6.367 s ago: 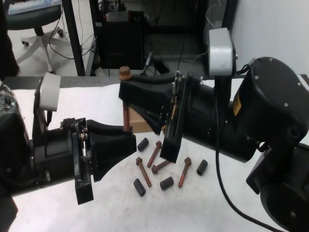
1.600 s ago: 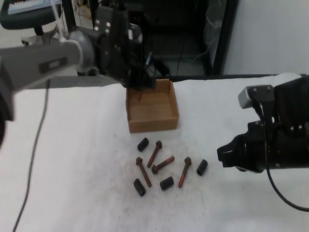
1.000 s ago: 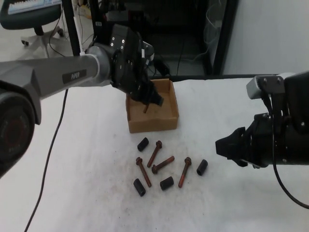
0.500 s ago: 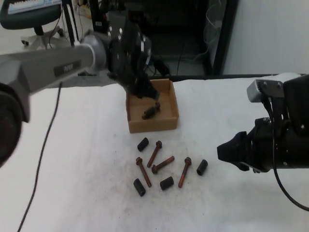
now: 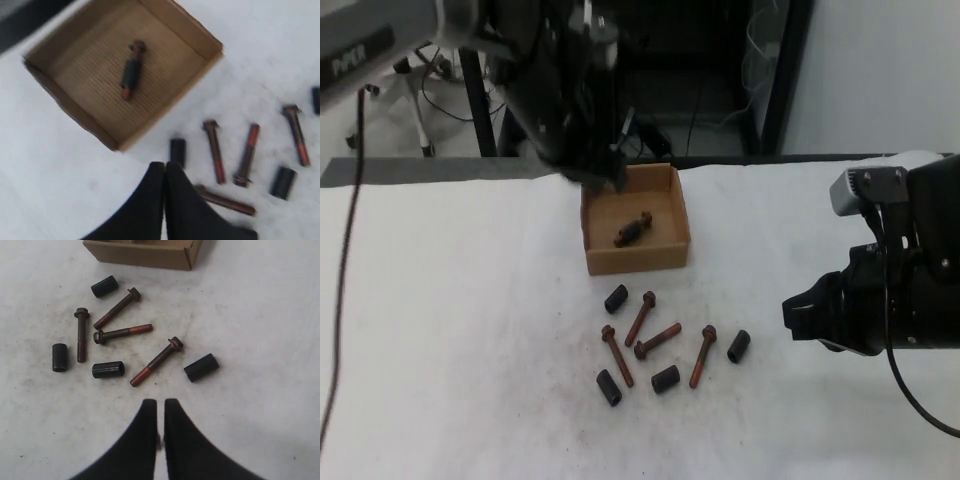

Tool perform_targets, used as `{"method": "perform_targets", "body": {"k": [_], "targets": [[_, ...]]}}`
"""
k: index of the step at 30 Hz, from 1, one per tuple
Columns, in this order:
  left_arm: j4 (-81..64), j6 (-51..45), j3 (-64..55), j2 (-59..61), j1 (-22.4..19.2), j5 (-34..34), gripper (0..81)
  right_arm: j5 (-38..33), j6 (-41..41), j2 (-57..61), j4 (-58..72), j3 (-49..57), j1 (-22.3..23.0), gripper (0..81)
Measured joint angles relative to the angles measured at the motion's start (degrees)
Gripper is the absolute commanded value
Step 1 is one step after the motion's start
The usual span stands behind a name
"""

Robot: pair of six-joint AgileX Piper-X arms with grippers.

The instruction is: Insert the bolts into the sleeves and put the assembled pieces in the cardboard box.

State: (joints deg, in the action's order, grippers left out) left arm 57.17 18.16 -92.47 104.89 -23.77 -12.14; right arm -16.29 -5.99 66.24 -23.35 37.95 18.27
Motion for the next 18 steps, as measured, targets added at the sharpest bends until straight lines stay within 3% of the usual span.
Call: {"method": "perform_targets", "body": {"k": [3, 7, 10, 14, 18], "targets": [[1.9, -7.0, 3.8, 0.1, -2.8, -5.5, 0.4, 0.0, 0.0, 0.0, 0.0, 0.0, 0.0, 5.5], [-6.0, -7.3, 7.1, 0.1, -7.0, -5.2, 3.5, 0.0, 0.0, 0.0, 0.0, 0.0, 0.0, 6.1], [-12.6, -7.1, 8.0, 0.5, -9.4, -3.1, 13.9, 0.0, 0.0, 0.0, 0.0, 0.0, 0.0, 6.0], [-16.3, -9.4, 8.0, 2.6, -10.5, -1.5, 35.2, 0.0, 0.0, 0.0, -0.1, 0.0, 0.0, 6.0], [-15.7, -11.2, 8.0, 5.7, -10.5, 0.9, 37.6, -1.7, 0.2, 0.0, -0.1, 0.0, 0.0, 6.0]]}}
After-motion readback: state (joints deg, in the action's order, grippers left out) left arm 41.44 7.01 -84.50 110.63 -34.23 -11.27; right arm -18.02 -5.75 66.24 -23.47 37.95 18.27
